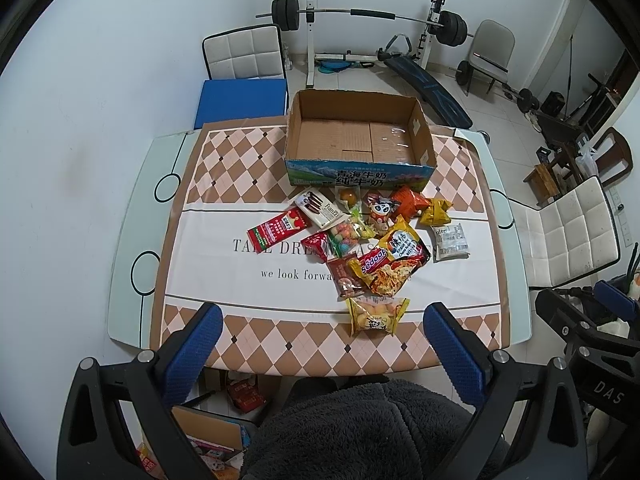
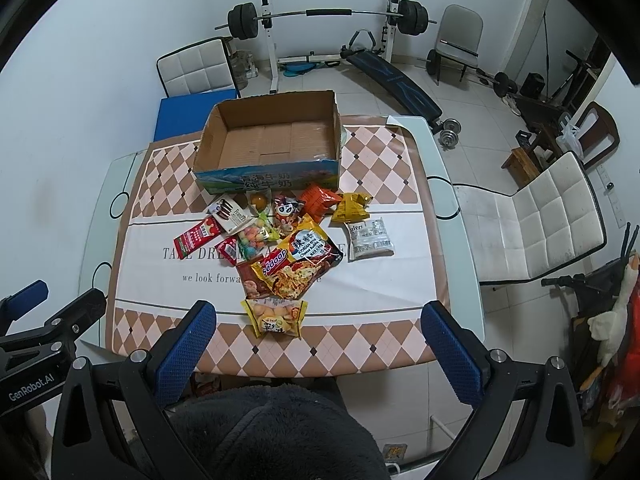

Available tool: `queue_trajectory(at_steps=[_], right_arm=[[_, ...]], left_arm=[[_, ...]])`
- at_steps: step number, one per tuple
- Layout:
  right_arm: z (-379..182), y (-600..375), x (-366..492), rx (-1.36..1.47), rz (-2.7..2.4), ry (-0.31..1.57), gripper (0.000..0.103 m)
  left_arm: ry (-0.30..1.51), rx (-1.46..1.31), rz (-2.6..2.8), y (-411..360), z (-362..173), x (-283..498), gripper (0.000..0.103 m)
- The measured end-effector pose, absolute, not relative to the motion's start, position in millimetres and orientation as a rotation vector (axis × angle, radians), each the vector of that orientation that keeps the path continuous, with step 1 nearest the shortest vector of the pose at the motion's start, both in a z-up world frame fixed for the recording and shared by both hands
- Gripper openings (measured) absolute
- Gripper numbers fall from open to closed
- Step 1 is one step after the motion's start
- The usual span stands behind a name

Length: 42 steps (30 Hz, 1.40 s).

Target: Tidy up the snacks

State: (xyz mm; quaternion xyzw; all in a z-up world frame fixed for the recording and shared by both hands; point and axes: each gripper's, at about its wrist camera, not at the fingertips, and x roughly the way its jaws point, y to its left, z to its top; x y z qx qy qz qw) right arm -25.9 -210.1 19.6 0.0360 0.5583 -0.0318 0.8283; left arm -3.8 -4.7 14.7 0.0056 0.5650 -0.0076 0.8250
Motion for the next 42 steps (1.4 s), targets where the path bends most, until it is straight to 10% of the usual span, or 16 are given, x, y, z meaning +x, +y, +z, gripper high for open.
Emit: queue_trajectory(at_steps=[28,42], right_arm=[[-2.2,-221.6,-0.6,0.161,-0.085,1.218,0.103],[-242.7,-252.4,103.3,0.619,-0.117,1.563,0.103]], left_arm=[[1.192,-0.026,0.044,7.2,3.8,15.4,0.103],[1.384,0.02,0.246,49.0,-154.1,95.0,0.103]])
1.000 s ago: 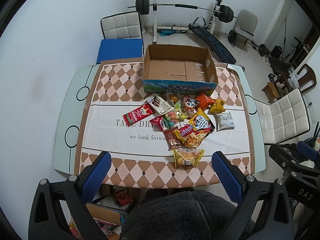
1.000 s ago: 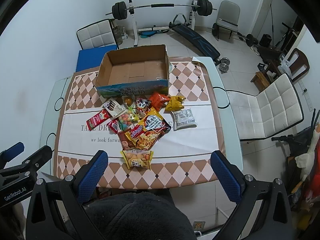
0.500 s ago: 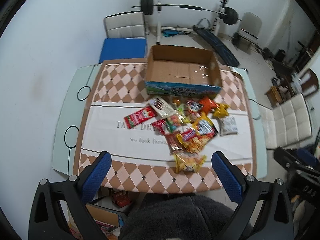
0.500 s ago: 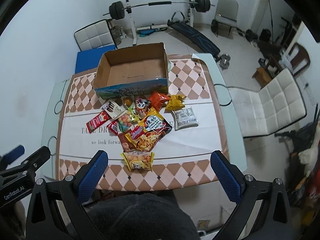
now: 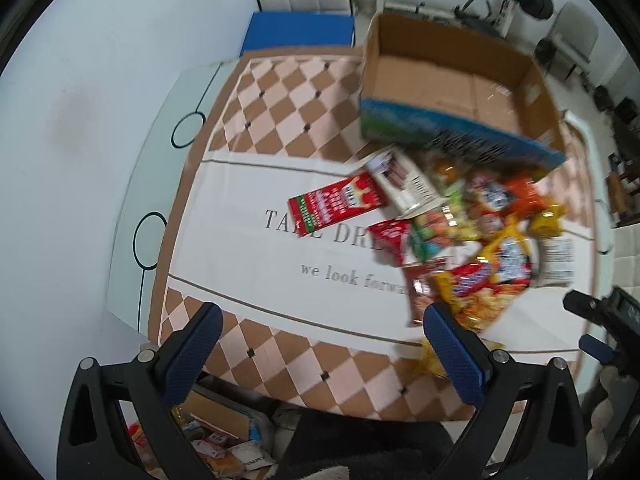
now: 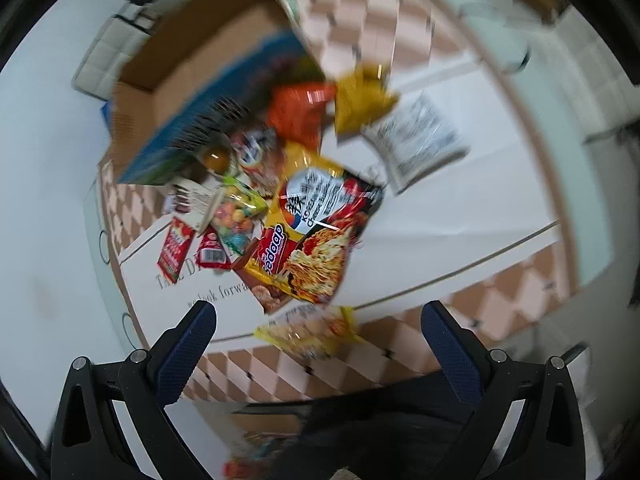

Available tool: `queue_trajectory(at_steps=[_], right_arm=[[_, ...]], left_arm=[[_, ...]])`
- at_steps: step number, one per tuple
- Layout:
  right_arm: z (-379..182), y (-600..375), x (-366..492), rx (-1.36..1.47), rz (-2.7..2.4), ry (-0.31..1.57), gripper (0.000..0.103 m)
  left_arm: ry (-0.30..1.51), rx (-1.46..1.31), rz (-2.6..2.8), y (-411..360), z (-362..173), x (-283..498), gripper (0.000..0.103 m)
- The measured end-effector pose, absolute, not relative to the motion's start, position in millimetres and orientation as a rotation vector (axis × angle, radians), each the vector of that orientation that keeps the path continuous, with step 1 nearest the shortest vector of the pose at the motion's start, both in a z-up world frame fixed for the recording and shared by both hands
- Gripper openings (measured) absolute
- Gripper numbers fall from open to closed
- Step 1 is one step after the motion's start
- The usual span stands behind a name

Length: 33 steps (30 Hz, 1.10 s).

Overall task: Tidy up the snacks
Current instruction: 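Grasp the Cheese Buldak noodle bag with the right tool while the left tool grasps the yellow cracker bag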

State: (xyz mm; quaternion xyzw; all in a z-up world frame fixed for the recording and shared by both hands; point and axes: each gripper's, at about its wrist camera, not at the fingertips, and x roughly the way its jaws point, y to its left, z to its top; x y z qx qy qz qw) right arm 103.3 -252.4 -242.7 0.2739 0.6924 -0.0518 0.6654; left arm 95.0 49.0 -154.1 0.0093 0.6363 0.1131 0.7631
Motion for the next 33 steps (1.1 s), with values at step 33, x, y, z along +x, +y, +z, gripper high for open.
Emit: queue_trajectory(at_steps=[33], right_arm=[[-409.8,-169.6,142.3,0.095,-0.046,1.895,0.084]], left_arm=[[1.528,0.288,-0.279,-32.2,-280.5,88.1,0.103]])
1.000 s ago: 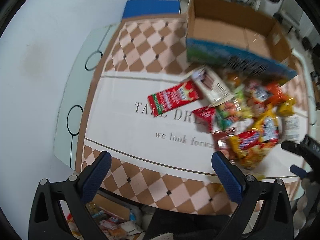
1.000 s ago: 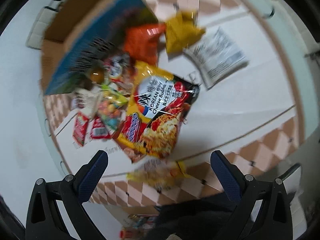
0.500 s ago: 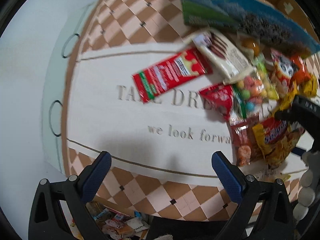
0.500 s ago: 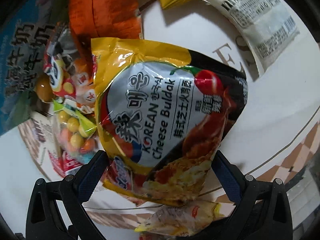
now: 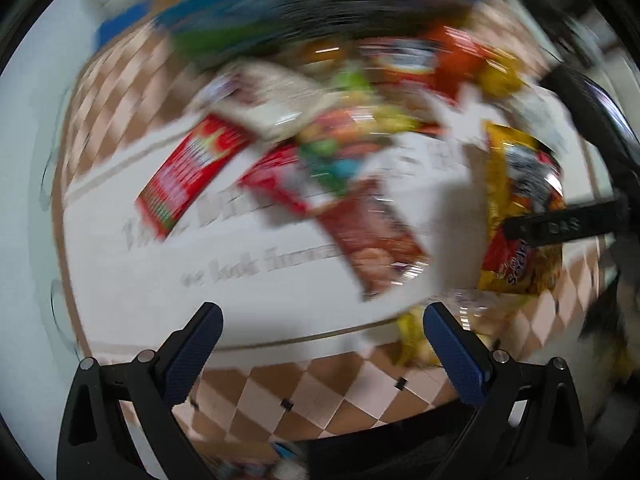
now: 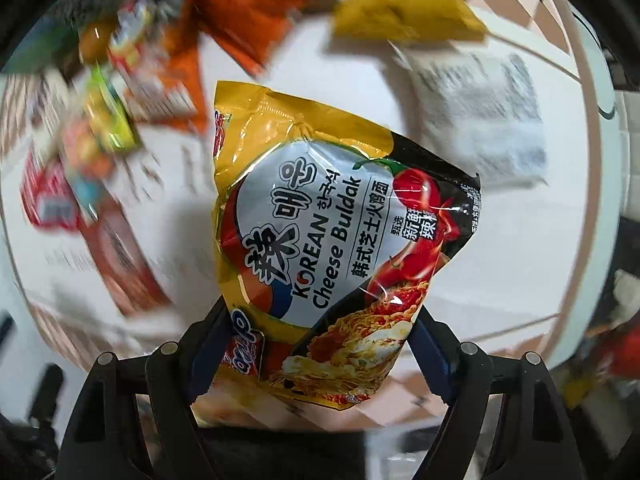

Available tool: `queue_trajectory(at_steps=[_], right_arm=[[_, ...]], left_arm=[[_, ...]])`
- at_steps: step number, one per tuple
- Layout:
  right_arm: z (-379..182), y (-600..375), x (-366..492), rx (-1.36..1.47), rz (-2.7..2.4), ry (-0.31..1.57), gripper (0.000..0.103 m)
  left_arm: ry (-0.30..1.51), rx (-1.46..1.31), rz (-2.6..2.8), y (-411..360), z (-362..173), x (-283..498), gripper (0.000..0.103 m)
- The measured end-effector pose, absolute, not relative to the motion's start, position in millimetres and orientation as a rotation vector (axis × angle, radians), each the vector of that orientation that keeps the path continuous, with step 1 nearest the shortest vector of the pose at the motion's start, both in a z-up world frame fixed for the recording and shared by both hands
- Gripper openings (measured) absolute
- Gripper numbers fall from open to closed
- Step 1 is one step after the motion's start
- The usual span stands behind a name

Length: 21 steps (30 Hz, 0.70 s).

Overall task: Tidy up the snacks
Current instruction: 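Grasp the Cheese Buldak noodle bag with the right tool while the left tool grasps the yellow cracker bag, then carry both bags into the cardboard box and open both tools to release them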

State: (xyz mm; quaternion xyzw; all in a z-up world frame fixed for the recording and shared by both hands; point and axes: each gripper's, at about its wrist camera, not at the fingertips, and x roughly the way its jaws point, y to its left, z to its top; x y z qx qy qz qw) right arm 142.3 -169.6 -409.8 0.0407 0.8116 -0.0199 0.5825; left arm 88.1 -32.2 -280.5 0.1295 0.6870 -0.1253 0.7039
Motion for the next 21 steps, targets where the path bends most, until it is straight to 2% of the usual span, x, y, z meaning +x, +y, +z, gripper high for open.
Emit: queue_trajectory(at_steps=[5,10,16,18,21], right_arm=[[-421.1,-189.3,110.2,0.087,-0.043,1.947,0.085],[-432.4,-200.5,97.8,0.221,-0.009,1.96,0.087],[-435.7,-222.9,83.0,0.264,0.013,1.954,0.098],[-441.5,-236.0,76.0,0.291,0.016,1.958,0.098],[-452.3,-241.6,72.8,0.314,0.017,1.955,0.098]], left_arm=[[1.459,0.562,-0.565,-95.9,-286.2,57.9,0.103],[1.443,0.843,-0.776,-141.3,-316.2,30.1,0.103],[1.5,1.017,-0.837,-159.3,-361.3,19.2,0.103],[1.532,0.977,-0.836,-159.9,-366.6,24.5,0.088],[1.543,0.902,-0.808,-156.5,-365.2,36.0,0.079]])
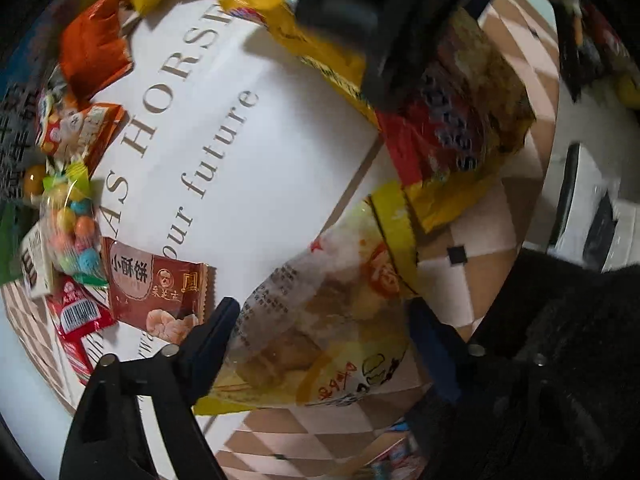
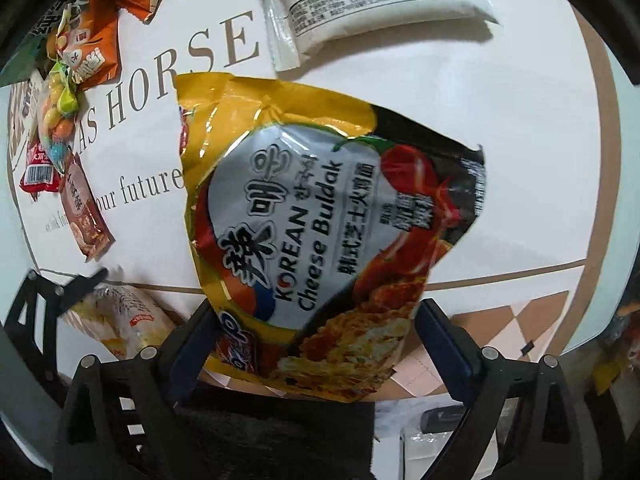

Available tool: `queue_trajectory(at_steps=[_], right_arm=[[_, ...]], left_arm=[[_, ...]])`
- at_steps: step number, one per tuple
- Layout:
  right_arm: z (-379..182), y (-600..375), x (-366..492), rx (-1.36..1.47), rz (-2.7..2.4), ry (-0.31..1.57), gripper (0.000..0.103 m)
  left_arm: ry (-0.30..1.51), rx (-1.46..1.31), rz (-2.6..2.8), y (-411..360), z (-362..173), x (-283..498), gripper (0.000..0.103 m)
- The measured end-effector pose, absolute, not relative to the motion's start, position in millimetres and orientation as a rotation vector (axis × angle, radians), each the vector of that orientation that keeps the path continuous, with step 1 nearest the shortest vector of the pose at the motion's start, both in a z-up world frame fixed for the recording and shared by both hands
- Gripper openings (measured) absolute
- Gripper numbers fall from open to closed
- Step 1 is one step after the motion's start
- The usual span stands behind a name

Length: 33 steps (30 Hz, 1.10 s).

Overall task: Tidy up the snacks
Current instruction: 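Carry both bags into the cardboard box and open both tools to release them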

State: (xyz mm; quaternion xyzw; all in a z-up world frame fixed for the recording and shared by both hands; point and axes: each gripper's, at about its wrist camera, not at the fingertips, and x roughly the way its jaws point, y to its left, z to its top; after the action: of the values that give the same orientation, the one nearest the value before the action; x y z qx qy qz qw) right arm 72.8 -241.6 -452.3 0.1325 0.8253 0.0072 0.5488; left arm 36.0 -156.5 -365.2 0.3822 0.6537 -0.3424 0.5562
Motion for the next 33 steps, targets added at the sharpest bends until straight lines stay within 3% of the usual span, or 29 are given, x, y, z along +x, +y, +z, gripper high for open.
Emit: queue_trajectory(at_steps=[6,9,16,23,33], right_arm=[[-467.1,-225.4,95.5,0.315,-0.061,1.967,0.098],[-470.1,-217.3,96.2,0.293,-0.085,1.941,0.092],[-456.2,-214.8,86.2,0.317,-0.054,1.867,0.088],[-409.1,-232.0,78.0,0.343,0.036,1.787,0.088],[-260.5,-264.2,120.7,0.362,0.215,1.609,0.088]], left_arm=[[1.54,0.821,-0.679,-137.7,-358.3,50.0,0.069],[1.551,0.741,-0.602,-113.3,-349.9,53.9,0.061],[1.563,0.495,-0.486,-42.9,-317.3,64.2,0.057],[1.547,0.204,-0.366,36.1,-266.5,101.3,0.056],[1.444,-0.271,-0.238,111.4,-151.9,209.1,0.056]])
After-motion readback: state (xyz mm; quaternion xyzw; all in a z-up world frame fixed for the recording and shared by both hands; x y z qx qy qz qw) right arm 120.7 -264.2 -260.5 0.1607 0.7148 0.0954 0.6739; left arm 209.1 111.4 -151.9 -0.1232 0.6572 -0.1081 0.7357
